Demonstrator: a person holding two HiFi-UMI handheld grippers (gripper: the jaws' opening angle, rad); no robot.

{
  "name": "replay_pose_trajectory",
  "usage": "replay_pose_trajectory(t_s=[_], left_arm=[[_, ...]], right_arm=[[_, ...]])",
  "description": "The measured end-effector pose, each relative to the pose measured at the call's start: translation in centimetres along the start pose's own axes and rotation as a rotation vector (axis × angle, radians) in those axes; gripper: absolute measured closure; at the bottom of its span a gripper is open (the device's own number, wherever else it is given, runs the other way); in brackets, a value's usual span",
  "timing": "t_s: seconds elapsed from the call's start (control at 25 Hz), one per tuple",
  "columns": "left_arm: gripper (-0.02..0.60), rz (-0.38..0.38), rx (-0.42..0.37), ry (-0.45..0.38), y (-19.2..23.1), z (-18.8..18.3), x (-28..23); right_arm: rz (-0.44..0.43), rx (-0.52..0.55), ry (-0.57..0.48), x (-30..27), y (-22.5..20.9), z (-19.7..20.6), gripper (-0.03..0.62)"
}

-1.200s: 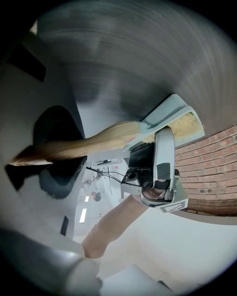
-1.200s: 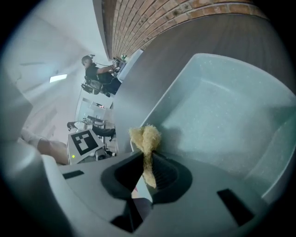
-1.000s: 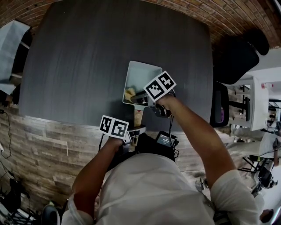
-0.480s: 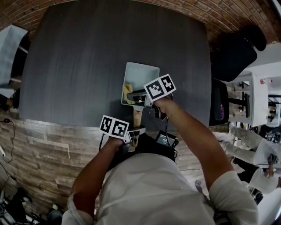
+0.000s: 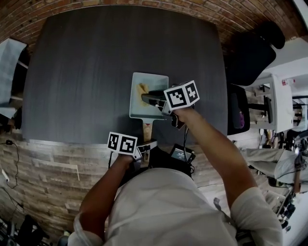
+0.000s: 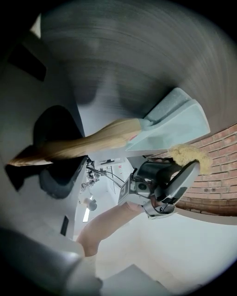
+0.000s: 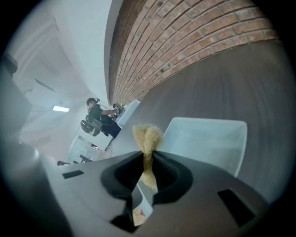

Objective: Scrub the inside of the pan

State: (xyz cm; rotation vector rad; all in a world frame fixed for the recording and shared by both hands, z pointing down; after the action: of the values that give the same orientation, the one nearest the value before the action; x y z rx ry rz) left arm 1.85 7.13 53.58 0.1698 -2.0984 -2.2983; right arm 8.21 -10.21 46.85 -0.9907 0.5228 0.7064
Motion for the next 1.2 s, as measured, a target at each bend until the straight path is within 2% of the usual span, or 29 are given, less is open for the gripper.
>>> replay_pose_trajectory(t_s=[0.32,0.56,0.88,1.04,1.2], left_arm=[[0.511,-0.009,0.006,-0.006,-0.1,-0.1,-0.1],[0.511,-0.018,0.01,-0.008,-0.2,0.0,-0.2],[0.511,-0.038,0.005,0.012,-0.2,-0.2,-0.4],[0.511,-0.045,-0.002,0.033,-0.1,0.0,-0.4],[0.512,-0.046,-0.002,0.071,-0.1,-0.1,-0.3]], right_arm=[[0.316,0.052,-0.073,5.9,-7.7,-1.6,0.536],[0.481,-0.028,-0.033,7.8,-12.9,-1.9,0.536],[0.542,-0.026,0.171,5.5,-15.1,-1.0,0.533],[0.522,0.02,0.268,4.1,-14.3,-0.8,0.533],[0.497,0.05,0.291,3.7,-13.6,-0.5,0.534]])
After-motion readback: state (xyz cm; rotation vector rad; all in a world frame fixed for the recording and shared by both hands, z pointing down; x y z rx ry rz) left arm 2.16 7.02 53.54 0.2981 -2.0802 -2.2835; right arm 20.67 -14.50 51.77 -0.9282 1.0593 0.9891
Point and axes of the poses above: the fingertips, and each gripper's own axes: x backward along the fingers, y to its left, z out of its underside, the point moved 6 cm from there along x, backward along the fingers, and after that the axes turned 12 degrees about z, right-handed, at the moved point
